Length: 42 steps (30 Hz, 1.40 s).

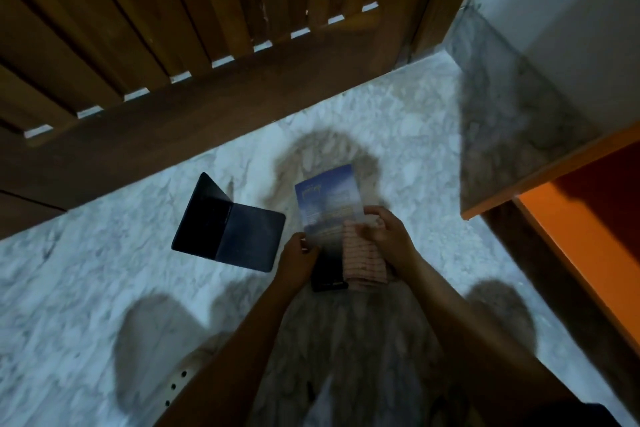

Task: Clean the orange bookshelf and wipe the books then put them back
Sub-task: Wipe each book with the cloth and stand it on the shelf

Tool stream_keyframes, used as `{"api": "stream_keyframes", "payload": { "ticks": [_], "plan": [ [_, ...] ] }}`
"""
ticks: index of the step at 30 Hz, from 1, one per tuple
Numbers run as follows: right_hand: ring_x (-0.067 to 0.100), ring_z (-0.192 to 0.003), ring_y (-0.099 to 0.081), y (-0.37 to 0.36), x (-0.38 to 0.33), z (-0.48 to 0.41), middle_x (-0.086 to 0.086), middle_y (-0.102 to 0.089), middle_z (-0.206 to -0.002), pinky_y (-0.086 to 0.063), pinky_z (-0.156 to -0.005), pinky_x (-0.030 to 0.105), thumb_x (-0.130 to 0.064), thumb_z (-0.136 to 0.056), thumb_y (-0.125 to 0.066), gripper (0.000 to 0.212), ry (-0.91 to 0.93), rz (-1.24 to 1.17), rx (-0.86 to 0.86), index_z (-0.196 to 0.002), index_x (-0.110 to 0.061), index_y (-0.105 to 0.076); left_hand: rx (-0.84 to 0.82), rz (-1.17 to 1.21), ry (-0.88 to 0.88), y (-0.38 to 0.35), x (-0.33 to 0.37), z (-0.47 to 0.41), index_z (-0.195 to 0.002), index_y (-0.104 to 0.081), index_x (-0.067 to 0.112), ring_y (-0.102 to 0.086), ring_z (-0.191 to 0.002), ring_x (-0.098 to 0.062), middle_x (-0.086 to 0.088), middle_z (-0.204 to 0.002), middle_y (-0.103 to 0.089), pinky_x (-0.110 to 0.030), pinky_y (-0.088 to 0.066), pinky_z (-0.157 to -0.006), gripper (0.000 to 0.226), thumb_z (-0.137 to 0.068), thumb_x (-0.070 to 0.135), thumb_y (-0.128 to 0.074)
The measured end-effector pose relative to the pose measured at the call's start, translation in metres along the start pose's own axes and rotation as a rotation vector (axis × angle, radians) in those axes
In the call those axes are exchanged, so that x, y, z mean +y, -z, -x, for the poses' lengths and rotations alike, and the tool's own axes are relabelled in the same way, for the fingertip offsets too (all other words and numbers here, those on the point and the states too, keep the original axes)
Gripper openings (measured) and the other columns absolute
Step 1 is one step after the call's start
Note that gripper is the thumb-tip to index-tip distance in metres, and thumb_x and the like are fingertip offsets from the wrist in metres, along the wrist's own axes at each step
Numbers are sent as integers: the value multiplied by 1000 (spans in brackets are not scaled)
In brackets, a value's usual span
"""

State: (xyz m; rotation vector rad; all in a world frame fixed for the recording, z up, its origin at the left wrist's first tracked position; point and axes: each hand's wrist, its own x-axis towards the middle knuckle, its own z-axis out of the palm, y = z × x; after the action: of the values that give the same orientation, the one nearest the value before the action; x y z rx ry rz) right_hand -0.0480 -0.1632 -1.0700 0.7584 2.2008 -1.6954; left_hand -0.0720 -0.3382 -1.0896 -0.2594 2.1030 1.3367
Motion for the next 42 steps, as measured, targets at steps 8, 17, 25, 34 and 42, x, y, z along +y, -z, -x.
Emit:
{"api": "stream_keyframes", "payload": {
  "ticks": [8,17,25,34,42],
  "plan": [
    [16,-81,-65,60,-78,72,3,-67,-89,-52,-65,22,-9,-78,-68,27,174,-262,33,-105,-14,-65,43,352,-266,15,84,60,-149,-9,23,-53,-111,-20,-4,-121,-51,-36,-46,-96,68,-95,22,-51],
    [23,-81,-66,117,-168,165,10,-68,-96,-51,-77,35,-3,-85,-61,23,380,-382,131,-98,-22,-64,-2,485,-703,34,188,156,-143,-28,26,-67,-93,-7,3,-107,-66,-20,-55,-71,49,-98,19,-44],
    [18,-90,-59,115,-195,213,-1,-61,-98,-47,-76,32,-15,-82,-67,17,533,-371,579,-91,-28,-60,61,725,-778,23,227,226,-141,-37,15,-65,-91,-6,-8,-120,-61,-25,-55,-79,45,-97,12,-46],
    [10,-74,-44,96,-209,238,8,-48,-97,-33,-62,8,-21,-75,-75,24,644,-239,942,-76,-17,-51,128,799,-810,24,236,255,-139,-39,17,-63,-92,-4,2,-111,-63,-23,-54,-80,42,-98,12,-45],
    [27,-99,-58,82,-212,234,4,-66,-102,-46,-82,35,-38,-84,-65,23,617,-163,980,-86,-16,-73,170,866,-804,22,244,266,-140,-39,14,-62,-108,-19,-4,-119,-61,-36,-51,-93,42,-98,12,-45]
  ]
}}
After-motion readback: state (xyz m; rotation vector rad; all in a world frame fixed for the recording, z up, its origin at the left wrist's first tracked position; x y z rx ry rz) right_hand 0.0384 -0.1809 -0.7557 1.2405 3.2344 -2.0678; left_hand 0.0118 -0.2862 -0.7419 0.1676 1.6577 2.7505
